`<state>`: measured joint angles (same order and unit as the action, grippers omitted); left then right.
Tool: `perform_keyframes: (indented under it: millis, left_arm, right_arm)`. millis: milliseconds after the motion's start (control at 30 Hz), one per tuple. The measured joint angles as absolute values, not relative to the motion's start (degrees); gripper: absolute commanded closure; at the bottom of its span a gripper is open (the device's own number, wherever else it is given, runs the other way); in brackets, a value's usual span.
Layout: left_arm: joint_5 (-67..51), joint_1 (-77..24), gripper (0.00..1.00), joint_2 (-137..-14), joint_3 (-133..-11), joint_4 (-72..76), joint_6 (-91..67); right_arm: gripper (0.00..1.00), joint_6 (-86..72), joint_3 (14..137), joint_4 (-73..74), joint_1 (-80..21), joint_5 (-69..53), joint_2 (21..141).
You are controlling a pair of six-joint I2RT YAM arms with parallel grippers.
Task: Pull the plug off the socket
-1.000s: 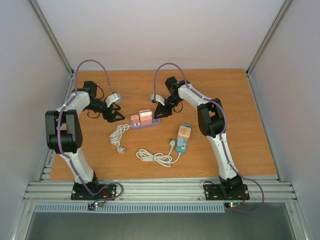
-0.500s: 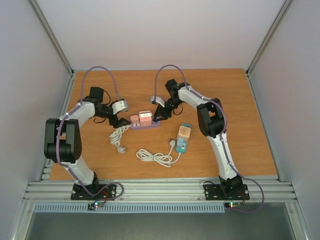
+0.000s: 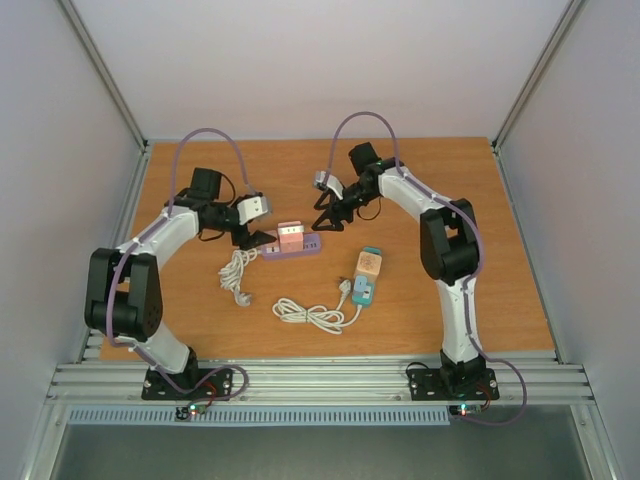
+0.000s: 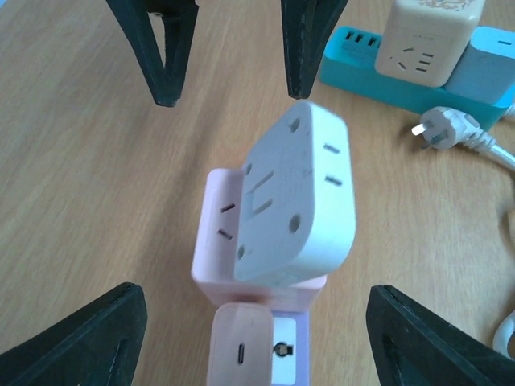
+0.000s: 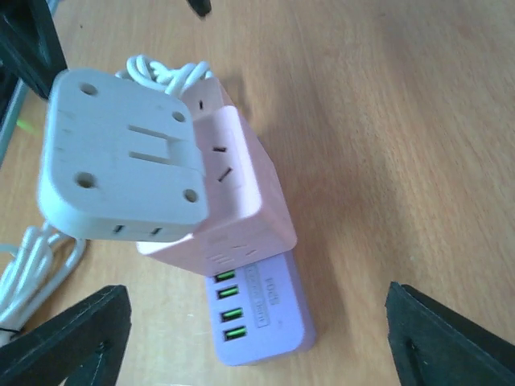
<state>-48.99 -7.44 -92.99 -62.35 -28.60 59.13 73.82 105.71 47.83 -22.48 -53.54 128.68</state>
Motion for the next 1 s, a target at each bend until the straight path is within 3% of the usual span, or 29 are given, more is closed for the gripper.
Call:
perform_keyframes:
  millis: [300,500,767,1000]
  left_arm:
    - [-46.2,-12.3,0.28,-91.4,-62.3,-28.4,59.2]
    - [-44.9,-13.6,0.45,-91.1,-62.3,-26.3,57.2]
    - [-44.1,-13.9,0.6,-91.5,-63.0,-25.4,55.3]
    - [-44.1,-13.9,0.63,-93.8,-64.6,-26.2,53.7]
  right_arm:
    - [0.01,73.4,86.3,35.1,-22.6,-52.7,117.0]
    - [0.01,71.4,77.6,24.5,-24.1,-51.2,113.4]
    - [0.01,69.6,77.0,17.3,-26.5,-49.9,113.1]
    - [0.01,69.0,79.1,15.3,-30.0,-48.8,113.5]
